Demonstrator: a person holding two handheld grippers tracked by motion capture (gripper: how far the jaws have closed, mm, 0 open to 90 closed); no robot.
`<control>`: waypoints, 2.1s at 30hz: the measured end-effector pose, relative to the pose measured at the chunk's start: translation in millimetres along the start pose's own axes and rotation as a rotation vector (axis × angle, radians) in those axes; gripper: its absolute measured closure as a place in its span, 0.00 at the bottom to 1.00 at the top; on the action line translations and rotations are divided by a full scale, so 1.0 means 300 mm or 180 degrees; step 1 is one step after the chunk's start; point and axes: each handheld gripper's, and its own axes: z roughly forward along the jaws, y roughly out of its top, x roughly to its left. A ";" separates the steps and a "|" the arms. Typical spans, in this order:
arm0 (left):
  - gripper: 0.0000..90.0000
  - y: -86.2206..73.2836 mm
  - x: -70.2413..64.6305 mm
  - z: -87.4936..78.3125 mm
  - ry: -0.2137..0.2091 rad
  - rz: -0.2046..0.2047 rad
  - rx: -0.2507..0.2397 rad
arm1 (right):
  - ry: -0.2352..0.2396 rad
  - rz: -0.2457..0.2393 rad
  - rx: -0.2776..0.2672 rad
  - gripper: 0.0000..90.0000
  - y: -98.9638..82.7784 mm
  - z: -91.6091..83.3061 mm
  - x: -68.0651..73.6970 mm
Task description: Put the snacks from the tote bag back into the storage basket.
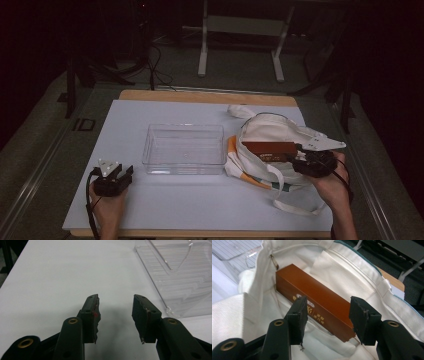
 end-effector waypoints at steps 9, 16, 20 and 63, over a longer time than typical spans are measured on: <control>0.62 -0.007 0.020 -0.004 -0.0065 -0.0185 -0.0061 | 0.0053 -0.0212 0.0227 0.54 0.005 0.006 -0.046; 0.61 -0.006 0.013 -0.002 -0.0031 -0.0128 -0.0043 | 0.0067 -0.0406 0.0371 0.54 0.011 0.010 -0.063; 0.60 -0.005 0.012 -0.002 -0.0029 -0.0117 -0.0034 | 0.0075 -0.0451 0.0416 0.52 0.021 0.010 -0.081; 0.59 -0.005 0.008 0.001 -0.0008 -0.0095 -0.0006 | 0.0251 -0.1286 0.1388 0.39 0.108 0.138 -0.156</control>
